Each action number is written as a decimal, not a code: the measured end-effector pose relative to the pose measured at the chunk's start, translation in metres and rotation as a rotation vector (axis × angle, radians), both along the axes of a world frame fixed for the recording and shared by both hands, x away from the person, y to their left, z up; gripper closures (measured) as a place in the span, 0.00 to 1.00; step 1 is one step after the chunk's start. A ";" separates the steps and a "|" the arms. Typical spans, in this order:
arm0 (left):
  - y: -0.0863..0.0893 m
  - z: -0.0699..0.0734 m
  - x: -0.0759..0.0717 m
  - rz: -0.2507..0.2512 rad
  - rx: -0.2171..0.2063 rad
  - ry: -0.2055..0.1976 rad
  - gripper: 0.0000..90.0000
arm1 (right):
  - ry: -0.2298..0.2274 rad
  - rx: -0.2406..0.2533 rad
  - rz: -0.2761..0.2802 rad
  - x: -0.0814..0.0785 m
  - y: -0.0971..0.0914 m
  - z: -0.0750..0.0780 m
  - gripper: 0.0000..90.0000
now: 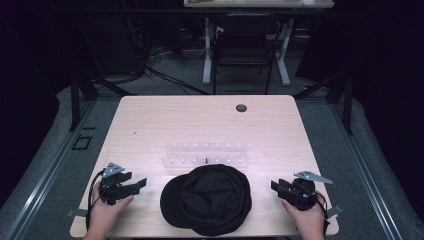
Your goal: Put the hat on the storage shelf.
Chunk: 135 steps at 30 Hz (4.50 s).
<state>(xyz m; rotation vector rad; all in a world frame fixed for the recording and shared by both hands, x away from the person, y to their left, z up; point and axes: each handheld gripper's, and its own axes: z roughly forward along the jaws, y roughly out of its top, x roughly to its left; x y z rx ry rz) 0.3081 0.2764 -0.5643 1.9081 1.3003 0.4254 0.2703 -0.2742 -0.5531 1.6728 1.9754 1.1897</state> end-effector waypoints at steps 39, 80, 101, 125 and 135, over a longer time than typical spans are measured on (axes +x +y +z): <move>-0.043 0.040 -0.057 -0.221 -0.117 0.024 0.64 | 0.137 0.073 0.200 0.009 0.067 0.030 0.73; -0.051 0.022 -0.030 -0.249 -0.038 0.036 0.68 | 0.469 -0.127 0.058 0.023 0.002 0.049 0.94; -0.045 0.019 -0.030 -0.226 -0.036 0.046 0.66 | 0.711 -0.102 0.077 0.054 0.002 0.032 0.86; -0.047 0.017 -0.030 -0.226 -0.026 0.055 0.64 | 0.791 -0.049 0.109 0.062 0.001 0.022 0.97; -0.046 0.017 -0.030 -0.229 -0.030 0.057 0.64 | 0.765 0.061 0.131 0.060 -0.008 0.033 0.97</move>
